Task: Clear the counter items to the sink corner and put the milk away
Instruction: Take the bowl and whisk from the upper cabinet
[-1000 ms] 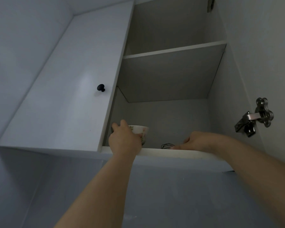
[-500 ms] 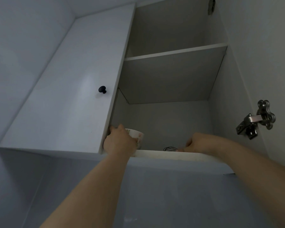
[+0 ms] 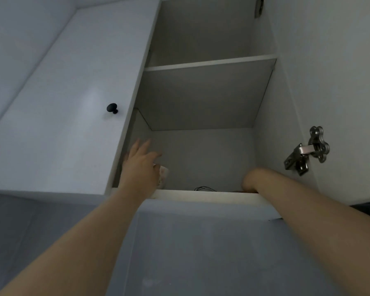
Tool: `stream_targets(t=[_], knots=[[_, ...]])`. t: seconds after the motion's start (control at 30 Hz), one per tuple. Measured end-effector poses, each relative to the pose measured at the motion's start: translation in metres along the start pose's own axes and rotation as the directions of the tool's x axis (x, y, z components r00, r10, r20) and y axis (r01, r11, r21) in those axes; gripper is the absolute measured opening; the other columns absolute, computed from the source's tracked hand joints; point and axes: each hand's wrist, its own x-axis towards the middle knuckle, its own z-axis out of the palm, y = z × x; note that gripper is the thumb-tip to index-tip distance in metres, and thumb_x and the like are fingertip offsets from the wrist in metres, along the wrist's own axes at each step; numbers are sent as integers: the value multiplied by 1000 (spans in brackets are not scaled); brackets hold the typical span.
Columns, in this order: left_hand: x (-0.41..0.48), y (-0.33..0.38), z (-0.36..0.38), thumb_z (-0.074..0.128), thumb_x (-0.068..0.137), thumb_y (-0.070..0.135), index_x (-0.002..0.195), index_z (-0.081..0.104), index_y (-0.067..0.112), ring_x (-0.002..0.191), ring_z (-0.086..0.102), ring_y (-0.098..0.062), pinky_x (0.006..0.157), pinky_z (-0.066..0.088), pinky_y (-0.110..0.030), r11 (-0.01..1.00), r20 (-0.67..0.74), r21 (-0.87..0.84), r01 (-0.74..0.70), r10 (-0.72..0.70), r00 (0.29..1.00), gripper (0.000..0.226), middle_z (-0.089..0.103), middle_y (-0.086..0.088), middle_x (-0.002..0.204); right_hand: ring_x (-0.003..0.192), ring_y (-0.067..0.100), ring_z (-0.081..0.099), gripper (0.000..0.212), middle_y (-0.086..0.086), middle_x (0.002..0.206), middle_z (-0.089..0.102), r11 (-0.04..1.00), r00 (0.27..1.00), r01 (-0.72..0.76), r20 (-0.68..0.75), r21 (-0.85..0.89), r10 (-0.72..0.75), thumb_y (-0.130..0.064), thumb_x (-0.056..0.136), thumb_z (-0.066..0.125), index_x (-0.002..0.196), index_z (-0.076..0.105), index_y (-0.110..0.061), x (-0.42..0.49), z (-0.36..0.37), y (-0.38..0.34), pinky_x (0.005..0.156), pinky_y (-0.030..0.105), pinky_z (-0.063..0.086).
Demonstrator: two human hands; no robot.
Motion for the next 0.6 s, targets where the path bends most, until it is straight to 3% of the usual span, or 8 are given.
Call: stream_targets(t=[0.07,0.17,0.23,0.3,0.33,0.4,0.5,0.6], knots=[[1,3,-2,46,93,9,129,56,18,146,9,-21,117,18,-40,991,-8,21,-135,135,991,38,30,-2,152,130,28,43,41,10,142,44,999,995,0,97,-32,3,-24,97,45,134,48,-7,-6,1,-3,105,36,34],[-5,19,-5,40,94,12,119,64,13,128,43,-24,105,34,-28,972,1,-152,-181,183,983,35,56,-4,132,129,29,43,43,10,143,43,997,993,2,120,-77,7,-25,94,50,134,49,-9,4,3,-6,108,39,35],[-14,39,-8,42,97,23,113,66,18,109,56,-21,83,39,-19,966,171,-246,-76,121,978,29,65,0,117,127,29,46,42,10,141,45,999,998,3,61,-52,0,-22,92,52,132,51,-8,12,5,-7,107,39,37],[-18,61,-8,41,98,33,92,66,19,92,57,-22,74,40,-27,971,381,-232,-64,151,912,30,67,-1,94,117,28,51,35,11,134,50,999,1000,29,1,-29,-29,-19,92,51,125,55,-8,9,5,-4,103,37,41],[-18,70,-9,36,99,38,84,61,18,88,54,-22,71,37,-28,976,471,-203,-76,166,866,35,63,-1,88,104,27,55,27,12,124,55,998,998,47,-38,-32,-48,-16,93,50,116,59,-6,4,3,-4,95,34,46],[-15,81,-11,27,99,49,92,60,16,95,51,-22,76,31,-26,988,608,-143,-65,139,782,48,61,-6,101,77,22,52,14,10,93,57,999,991,47,-124,-24,-49,-11,94,49,87,59,-5,-5,-2,-4,68,27,45],[-10,84,-11,23,95,59,101,59,16,101,50,-23,80,29,-27,998,693,-67,-11,54,719,57,56,-8,109,103,28,59,17,13,111,61,997,964,48,-263,68,-28,-10,93,52,105,61,-3,-12,-3,-4,76,30,46],[-8,78,-7,31,91,63,68,50,16,74,49,-16,68,32,-27,994,664,-110,13,64,745,56,53,2,75,106,32,59,20,17,116,61,974,916,81,-400,213,11,-7,92,50,108,60,-1,-15,-1,-5,73,30,43]])
